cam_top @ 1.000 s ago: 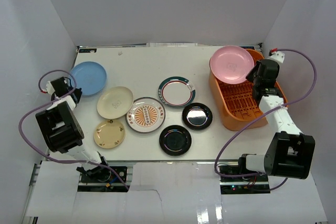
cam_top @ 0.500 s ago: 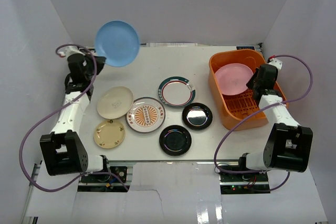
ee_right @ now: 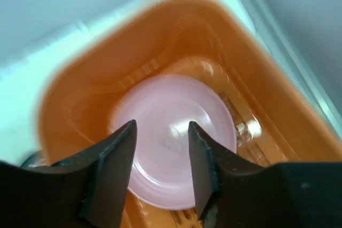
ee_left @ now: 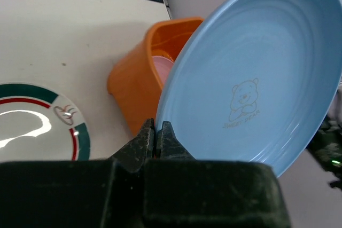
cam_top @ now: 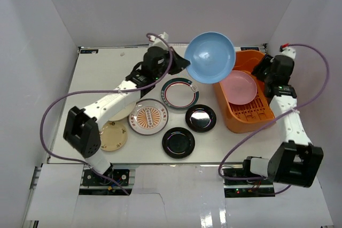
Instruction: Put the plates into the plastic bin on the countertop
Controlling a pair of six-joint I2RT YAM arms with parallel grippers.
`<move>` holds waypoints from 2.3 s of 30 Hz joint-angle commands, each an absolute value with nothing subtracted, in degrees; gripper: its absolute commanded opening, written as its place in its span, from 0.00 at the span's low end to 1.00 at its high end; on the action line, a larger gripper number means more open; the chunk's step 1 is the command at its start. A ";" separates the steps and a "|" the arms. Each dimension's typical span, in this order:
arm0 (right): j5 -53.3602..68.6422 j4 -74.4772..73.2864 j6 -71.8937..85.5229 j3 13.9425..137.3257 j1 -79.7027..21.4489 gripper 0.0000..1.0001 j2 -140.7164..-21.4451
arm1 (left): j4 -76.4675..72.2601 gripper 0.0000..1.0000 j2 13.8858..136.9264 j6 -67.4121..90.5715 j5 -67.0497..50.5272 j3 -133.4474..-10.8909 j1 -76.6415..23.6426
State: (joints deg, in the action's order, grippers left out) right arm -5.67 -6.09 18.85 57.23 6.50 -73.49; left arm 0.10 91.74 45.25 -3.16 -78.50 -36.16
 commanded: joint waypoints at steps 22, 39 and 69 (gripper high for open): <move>15.11 -7.91 17.84 60.30 8.96 0.91 -65.74 | 3.25 0.00 106.35 39.20 3.87 -97.83 -47.02; -2.26 -5.71 19.16 58.72 9.67 0.08 -69.70 | 12.03 0.98 73.15 24.27 19.67 -69.80 -46.76; -15.38 -2.91 16.78 63.80 -27.48 0.77 -78.20 | 16.35 0.98 36.22 10.73 33.04 -47.12 -46.49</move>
State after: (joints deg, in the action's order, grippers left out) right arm -15.90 -6.20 16.91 62.13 -19.05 -72.93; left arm 19.09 38.89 13.74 29.41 -49.19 -46.61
